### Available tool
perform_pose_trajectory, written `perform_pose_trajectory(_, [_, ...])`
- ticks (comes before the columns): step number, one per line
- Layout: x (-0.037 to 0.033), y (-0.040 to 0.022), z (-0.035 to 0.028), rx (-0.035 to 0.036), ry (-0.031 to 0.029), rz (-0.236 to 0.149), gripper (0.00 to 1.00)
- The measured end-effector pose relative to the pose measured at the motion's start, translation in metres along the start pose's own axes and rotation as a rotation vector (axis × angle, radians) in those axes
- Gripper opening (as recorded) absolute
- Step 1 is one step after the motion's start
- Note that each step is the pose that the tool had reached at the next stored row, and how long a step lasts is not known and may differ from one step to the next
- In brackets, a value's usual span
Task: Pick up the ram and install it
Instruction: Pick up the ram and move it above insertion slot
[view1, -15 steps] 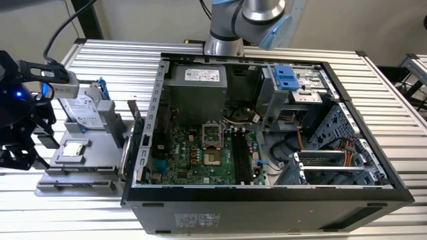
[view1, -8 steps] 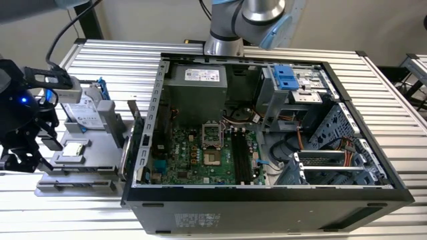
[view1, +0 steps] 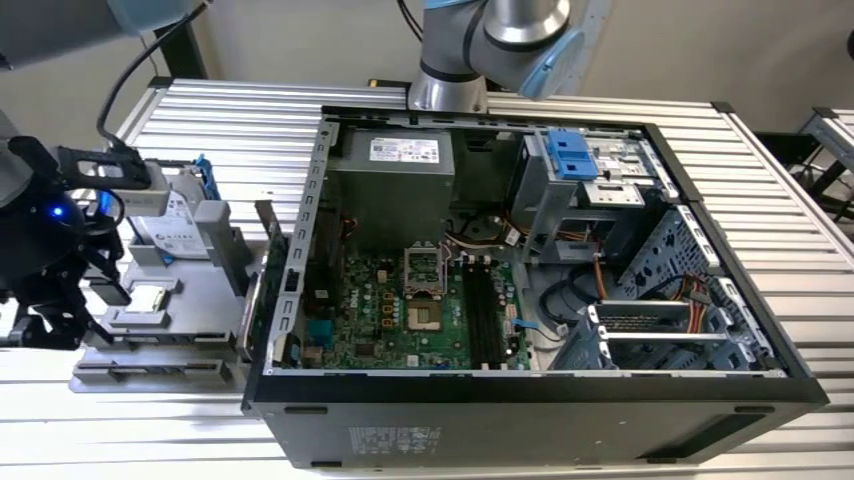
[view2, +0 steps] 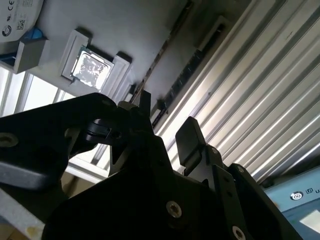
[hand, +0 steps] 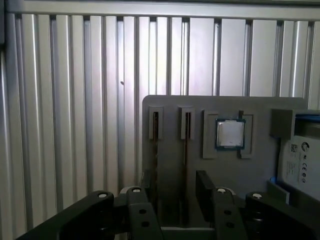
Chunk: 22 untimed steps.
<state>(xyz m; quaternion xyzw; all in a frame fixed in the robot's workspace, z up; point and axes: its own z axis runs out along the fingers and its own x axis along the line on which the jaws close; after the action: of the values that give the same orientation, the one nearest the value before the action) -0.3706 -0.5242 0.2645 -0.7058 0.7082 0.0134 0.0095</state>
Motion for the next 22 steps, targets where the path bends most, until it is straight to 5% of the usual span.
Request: perform_pose_trajectory(22, [0.0071,-0.0002,0.0352,0.0001,0.0024,0.003,1.0])
